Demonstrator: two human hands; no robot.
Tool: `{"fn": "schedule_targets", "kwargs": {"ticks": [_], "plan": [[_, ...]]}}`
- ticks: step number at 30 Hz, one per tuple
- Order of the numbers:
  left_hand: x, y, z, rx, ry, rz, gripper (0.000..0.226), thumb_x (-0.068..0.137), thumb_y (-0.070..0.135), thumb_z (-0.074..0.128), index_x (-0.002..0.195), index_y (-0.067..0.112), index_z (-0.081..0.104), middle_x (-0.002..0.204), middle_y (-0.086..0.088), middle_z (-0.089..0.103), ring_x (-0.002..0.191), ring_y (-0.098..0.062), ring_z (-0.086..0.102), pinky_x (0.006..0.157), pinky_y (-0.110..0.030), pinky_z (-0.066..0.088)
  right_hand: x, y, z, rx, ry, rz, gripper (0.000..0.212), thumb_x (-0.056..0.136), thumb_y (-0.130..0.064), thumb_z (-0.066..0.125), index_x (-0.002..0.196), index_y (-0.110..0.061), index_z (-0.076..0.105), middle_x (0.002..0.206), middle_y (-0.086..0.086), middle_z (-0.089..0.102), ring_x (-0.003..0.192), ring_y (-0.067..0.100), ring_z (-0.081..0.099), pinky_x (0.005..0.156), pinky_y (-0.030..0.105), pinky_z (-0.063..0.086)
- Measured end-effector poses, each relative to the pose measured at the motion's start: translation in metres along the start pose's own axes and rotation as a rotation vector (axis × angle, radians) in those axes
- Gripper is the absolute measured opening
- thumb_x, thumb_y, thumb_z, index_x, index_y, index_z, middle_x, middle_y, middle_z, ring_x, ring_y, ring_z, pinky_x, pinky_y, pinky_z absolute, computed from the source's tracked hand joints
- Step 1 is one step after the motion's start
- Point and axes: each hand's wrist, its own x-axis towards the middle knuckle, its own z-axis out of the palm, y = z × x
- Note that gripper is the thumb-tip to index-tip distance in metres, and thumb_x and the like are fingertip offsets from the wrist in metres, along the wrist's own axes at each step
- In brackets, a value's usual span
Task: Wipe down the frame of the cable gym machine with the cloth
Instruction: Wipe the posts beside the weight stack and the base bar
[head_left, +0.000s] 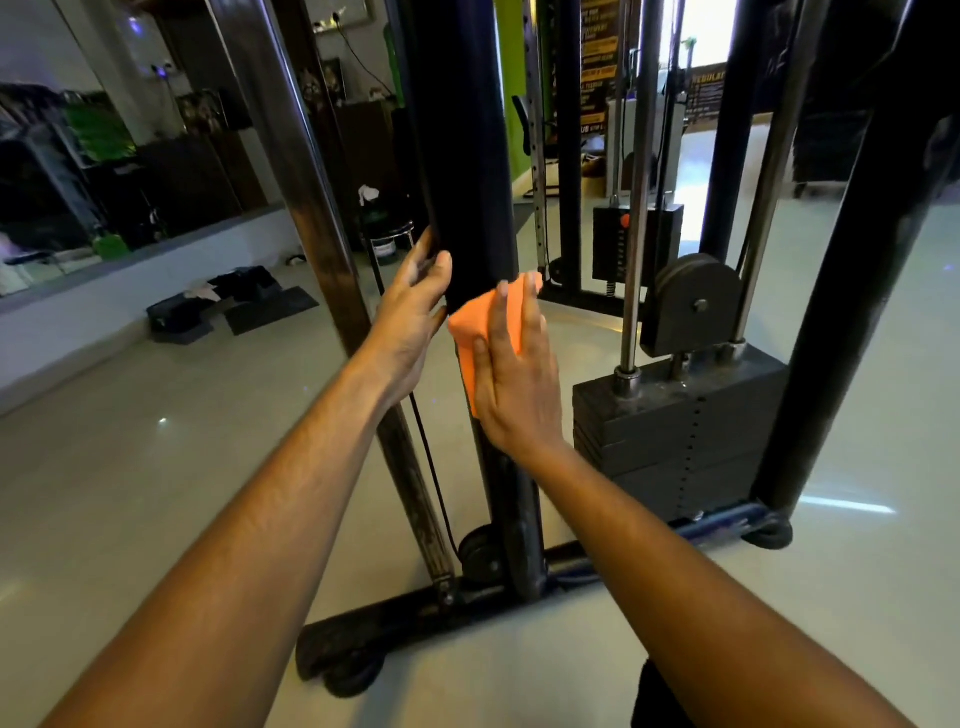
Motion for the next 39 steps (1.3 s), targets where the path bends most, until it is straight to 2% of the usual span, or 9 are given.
{"fn": "schedule_targets", "kwargs": {"ticks": [5,9,13,17,21,25,27,35,39], "plan": [[-0.005,-0.004,0.002,0.008,0.001,0.012,0.061,0.111,0.041,0.055,0.167,0.042,0.03,0.161,0.016,0.047,0.152,-0.009,0.039,0.127,-0.04,0.032,-0.014,0.015,0.006,-0.051,-0.015,-0.042,0.073,0.115,-0.058,0.031,0.172,-0.035,-0.01,0.181,0.009,-0.016,0.163,0.041,0.023,0.115,0.066,0.046],[-0.011,-0.021,0.001,0.046,0.018,0.025,0.065,0.109,0.044,0.059,0.167,0.043,0.03,0.168,0.011,0.042,0.155,-0.013,0.039,0.13,-0.049,0.028,-0.085,0.048,0.028,-0.051,-0.125,0.01,0.087,0.115,-0.046,0.048,0.168,-0.044,-0.02,0.179,0.006,-0.026,0.168,0.04,0.002,0.117,0.072,0.042],[-0.025,-0.054,0.001,0.078,0.026,-0.023,0.059,0.111,0.044,0.055,0.166,0.043,0.031,0.17,0.011,0.038,0.158,-0.015,0.034,0.131,-0.053,0.025,-0.073,0.039,0.035,0.007,-0.041,0.013,0.083,0.115,-0.039,0.049,0.17,-0.037,-0.013,0.18,0.004,-0.026,0.168,0.039,0.007,0.119,0.071,0.039],[-0.019,-0.083,-0.002,0.128,0.059,-0.001,0.058,0.11,0.048,0.055,0.164,0.043,0.035,0.162,0.018,0.042,0.151,-0.006,0.037,0.13,-0.044,0.028,-0.062,0.041,0.054,-0.029,0.055,0.037,0.089,0.115,-0.037,0.054,0.17,-0.038,-0.015,0.18,0.005,-0.025,0.168,0.036,0.006,0.124,0.067,0.035],[-0.015,-0.11,0.001,0.039,0.043,0.02,0.063,0.105,0.053,0.06,0.164,0.043,0.038,0.163,0.017,0.048,0.151,-0.007,0.044,0.128,-0.044,0.034,-0.108,0.078,0.068,-0.099,-0.015,-0.037,0.101,0.111,-0.034,0.063,0.168,-0.045,-0.02,0.178,0.004,-0.029,0.168,0.041,0.002,0.12,0.069,0.04],[-0.022,-0.127,0.007,-0.018,0.051,-0.006,0.049,0.112,0.052,0.048,0.155,0.028,0.053,0.148,0.004,0.066,0.139,-0.015,0.06,0.122,-0.047,0.044,-0.08,0.058,0.058,0.001,0.022,-0.024,0.087,0.115,-0.041,0.049,0.169,-0.043,-0.019,0.18,0.007,-0.023,0.167,0.04,0.011,0.117,0.068,0.043],[-0.025,-0.127,0.007,-0.061,0.058,-0.031,0.055,0.112,0.055,0.043,0.154,0.021,0.055,0.143,0.0,0.069,0.134,-0.015,0.064,0.121,-0.046,0.046,-0.054,0.043,0.052,0.033,0.089,-0.009,0.079,0.115,-0.044,0.045,0.17,-0.036,-0.012,0.181,0.011,-0.015,0.166,0.038,0.016,0.117,0.065,0.044],[-0.032,-0.118,0.007,-0.104,0.093,-0.038,0.038,0.115,0.051,0.035,0.137,0.038,0.064,0.142,0.003,0.071,0.137,-0.016,0.062,0.124,-0.047,0.042,-0.123,0.087,0.073,-0.03,-0.019,-0.019,0.076,0.115,-0.058,0.031,0.163,-0.05,-0.027,0.18,0.005,-0.024,0.165,0.041,0.02,0.111,0.069,0.048],[-0.032,-0.122,0.005,-0.145,0.069,-0.018,0.036,0.116,0.046,0.038,0.136,0.033,0.065,0.14,-0.002,0.072,0.135,-0.019,0.064,0.122,-0.046,0.044,-0.072,0.067,0.061,0.001,0.102,-0.094,0.073,0.116,-0.059,0.026,0.165,-0.047,-0.025,0.182,0.009,-0.011,0.151,0.033,0.04,0.105,0.055,0.053]]}}
